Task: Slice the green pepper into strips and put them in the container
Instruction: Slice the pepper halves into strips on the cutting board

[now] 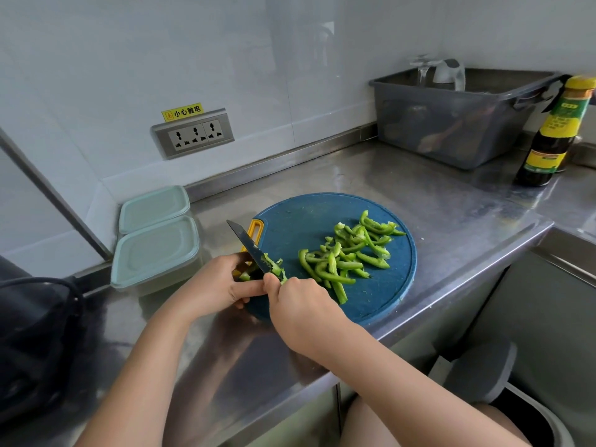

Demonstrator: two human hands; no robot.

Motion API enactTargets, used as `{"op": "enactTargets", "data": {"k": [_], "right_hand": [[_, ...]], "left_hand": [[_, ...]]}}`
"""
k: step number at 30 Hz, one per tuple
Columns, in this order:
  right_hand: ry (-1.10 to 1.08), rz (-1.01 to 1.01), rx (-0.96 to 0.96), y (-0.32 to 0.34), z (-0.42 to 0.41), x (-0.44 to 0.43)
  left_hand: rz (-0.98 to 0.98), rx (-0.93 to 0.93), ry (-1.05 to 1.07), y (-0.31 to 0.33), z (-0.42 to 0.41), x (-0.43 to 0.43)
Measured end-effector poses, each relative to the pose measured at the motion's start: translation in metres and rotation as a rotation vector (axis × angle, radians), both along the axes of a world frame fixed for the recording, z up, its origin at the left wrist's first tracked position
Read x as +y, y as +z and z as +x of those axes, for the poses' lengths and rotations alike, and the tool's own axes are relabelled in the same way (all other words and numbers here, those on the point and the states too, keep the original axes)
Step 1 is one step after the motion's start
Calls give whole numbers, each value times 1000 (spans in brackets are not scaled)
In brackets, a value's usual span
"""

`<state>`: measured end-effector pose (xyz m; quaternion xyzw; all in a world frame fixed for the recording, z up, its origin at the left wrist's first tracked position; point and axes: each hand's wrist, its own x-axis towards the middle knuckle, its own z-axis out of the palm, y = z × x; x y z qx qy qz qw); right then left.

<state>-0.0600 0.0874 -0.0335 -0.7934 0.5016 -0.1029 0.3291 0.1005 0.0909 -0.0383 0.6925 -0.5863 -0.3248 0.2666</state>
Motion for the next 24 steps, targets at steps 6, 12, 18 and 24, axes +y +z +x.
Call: {"op": "enactTargets", "data": {"k": [6,12,18,24], "right_hand": [[108,-44,-15,-2,3,-12],[112,10,68,15,2,-25],[-135,728,-422,23,-30,-64],[-159,959,-658,32,-74,-98]], "left_hand": [[-20,-3,2,-1,-2,0],[4,32,-32,0,4,3],[-4,-36,47,-3,13,2],[7,-102,64,-7,13,1]]}}
